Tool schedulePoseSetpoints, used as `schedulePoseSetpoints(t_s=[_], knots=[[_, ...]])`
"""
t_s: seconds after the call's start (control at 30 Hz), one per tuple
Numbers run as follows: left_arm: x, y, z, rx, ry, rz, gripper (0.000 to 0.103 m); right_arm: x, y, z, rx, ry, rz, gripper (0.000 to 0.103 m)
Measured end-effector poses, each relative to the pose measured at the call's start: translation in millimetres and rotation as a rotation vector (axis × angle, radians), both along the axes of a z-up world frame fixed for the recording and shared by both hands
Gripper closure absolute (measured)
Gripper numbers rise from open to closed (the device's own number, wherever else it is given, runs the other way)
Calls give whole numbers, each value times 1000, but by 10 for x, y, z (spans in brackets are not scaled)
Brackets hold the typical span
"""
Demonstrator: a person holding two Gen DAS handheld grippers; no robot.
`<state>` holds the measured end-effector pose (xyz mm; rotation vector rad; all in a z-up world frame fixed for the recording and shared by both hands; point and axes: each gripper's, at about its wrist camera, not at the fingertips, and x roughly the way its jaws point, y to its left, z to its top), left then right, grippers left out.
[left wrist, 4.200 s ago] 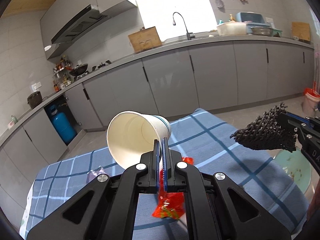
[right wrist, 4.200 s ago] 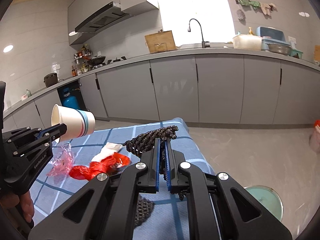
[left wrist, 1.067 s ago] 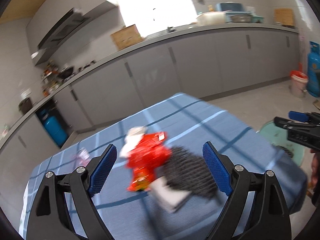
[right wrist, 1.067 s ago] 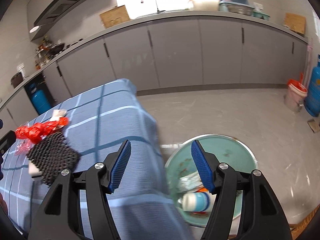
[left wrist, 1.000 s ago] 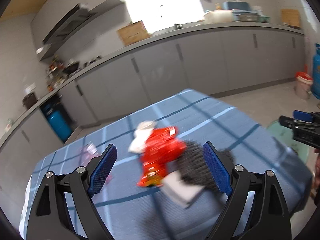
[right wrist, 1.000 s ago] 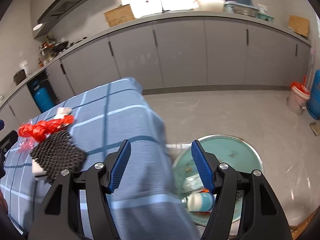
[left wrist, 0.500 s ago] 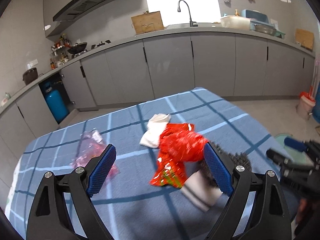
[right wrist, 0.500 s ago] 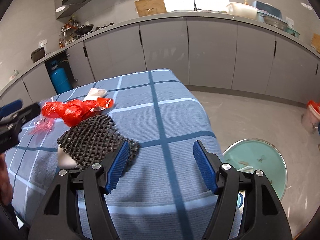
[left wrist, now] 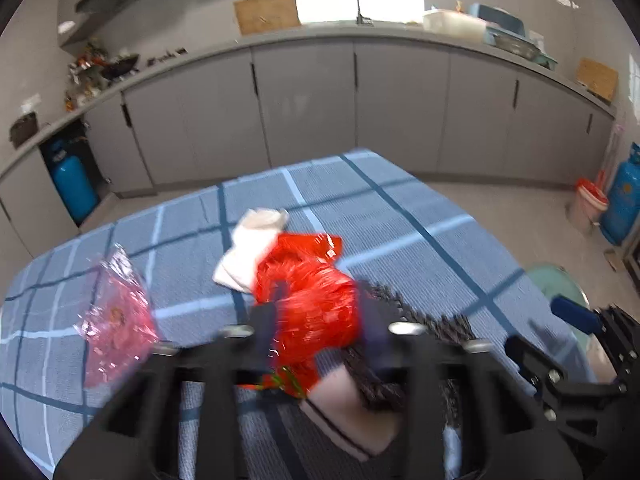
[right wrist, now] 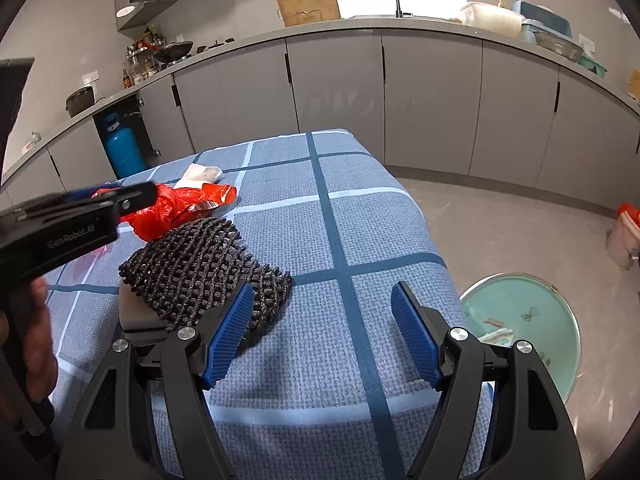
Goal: Collect trash
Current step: 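Return both tools to the table and grasp the red mesh bag with the left tool, then grasp the second black mesh net with the right tool while the left tool holds the red bag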
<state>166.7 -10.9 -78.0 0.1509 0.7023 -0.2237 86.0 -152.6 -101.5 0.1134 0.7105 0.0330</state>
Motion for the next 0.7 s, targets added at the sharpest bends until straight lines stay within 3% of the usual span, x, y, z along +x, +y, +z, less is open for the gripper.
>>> schedulePoseSetpoints(t_s=[0.17,0.4,0.5,0.7], knots=[[-137,85,85,4,-22,-8,97,11,27,-2,1,1,8,32],[-428,299,449,31,-159,31,98,18,172,45,5,-6,42,32],[-488,424,485,84,-212,80,98,64,297,75,12,-11,79,32],[-437,718,354,129,-190,174,98,188,622,163,12,-38,165,32]])
